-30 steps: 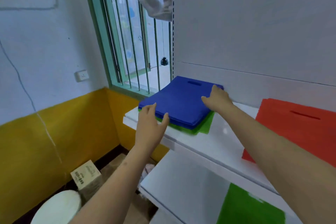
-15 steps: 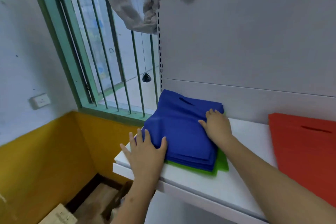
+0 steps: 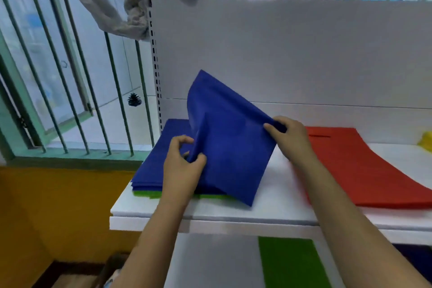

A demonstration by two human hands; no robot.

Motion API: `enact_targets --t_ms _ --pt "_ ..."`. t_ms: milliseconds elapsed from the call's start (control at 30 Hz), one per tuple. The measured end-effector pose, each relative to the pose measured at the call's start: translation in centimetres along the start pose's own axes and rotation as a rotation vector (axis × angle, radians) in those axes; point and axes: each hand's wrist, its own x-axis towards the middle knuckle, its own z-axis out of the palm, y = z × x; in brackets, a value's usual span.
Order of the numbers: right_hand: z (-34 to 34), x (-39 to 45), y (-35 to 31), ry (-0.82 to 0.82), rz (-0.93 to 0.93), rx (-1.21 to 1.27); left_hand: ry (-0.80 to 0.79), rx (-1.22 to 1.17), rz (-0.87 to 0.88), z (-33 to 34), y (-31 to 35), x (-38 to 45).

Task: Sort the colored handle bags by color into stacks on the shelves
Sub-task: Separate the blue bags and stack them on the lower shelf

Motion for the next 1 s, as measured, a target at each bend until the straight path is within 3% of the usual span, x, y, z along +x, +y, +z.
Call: enact_targets --t_ms 133,233,433,533,700,800,1000 --pt "-7.7 -4.1 0.1 0.195 0.068 -0.006 -0.245 -0.327 -0.082 3.9 2.3 -0.7" --pt "-13.8 -9.1 1.9 0.400 0.182 -0.059 -0.480 -0.431 -0.095 8.5 3.5 -3.1" --pt "-24.9 -22.9 6.0 0.967 0.497 0.066 -0.894 -0.384 -0.138 18.3 4.6 -12.6" --pt "-28.5 -29.9 9.5 1.126 0.657 0.194 -1.156 -0.321 -0.187 22.3 4.1 -18.0" --pt "-33.6 -38.9 15.3 1.286 0.892 0.653 -1.470 -0.105 -0.269 29.5 1.1 -25.6" --pt "-35.8 -41.5 17.6 1.273 0.941 0.646 -1.514 -0.055 -0.303 32.9 -1.2 -27.6" --pt "-41.7 -45.8 25.3 1.246 1.086 0.402 -1.407 0.076 -0.399 42.0 -5.2 -33.7"
